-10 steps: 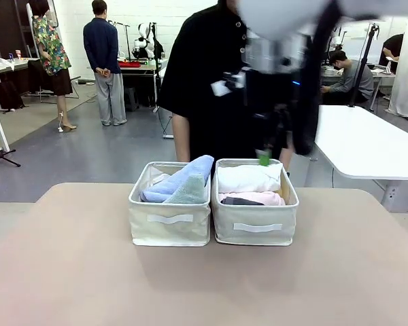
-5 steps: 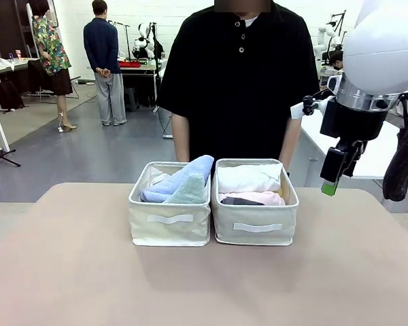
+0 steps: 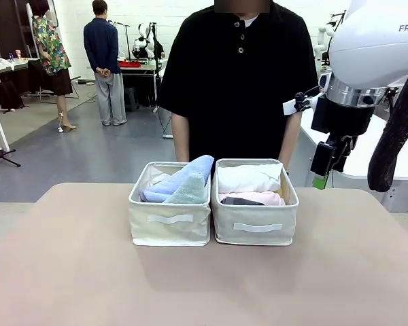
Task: Sort the towels based on their folding style.
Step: Pick up another triangle-folded towel from the table and place it in the left Fabric basket.
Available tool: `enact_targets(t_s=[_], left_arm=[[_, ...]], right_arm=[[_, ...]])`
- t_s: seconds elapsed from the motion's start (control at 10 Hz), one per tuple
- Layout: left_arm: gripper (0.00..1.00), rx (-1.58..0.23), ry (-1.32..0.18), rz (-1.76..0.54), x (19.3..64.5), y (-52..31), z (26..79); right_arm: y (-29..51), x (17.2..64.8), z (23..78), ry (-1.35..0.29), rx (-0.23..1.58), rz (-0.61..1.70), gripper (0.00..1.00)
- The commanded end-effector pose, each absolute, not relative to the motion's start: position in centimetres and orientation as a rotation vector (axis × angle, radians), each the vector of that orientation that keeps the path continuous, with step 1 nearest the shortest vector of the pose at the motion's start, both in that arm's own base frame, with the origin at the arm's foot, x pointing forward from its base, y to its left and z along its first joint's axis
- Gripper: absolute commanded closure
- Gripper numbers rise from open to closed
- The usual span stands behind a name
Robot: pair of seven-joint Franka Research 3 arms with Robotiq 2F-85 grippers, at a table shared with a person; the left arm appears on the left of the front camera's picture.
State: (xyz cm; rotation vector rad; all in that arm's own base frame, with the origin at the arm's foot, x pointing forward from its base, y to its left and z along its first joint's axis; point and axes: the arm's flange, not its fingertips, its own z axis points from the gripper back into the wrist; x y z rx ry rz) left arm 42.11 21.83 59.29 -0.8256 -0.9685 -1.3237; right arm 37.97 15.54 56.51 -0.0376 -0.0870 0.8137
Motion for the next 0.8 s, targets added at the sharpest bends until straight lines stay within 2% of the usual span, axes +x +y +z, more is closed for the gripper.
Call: enact_targets(t_s=[0.0, 0.5, 0.7], left_arm=[[0.05, -0.82, -0.977, -1.309, 42.0, 21.6, 59.5], [0.05, -0.82, -0.977, -1.309, 42.0, 21.6, 59.5], [0.05, -0.82, -0.977, -1.309, 42.0, 21.6, 59.5]], right_arm=[[15.0, 37.3, 56.2, -0.089, -0.04, 0.815, 0.0], [15.3, 37.5, 56.6, -0.09, -0.039, 0.812, 0.0], [8.8, 35.9, 62.5, -0.211, 0.272, 0.983, 0.0]])
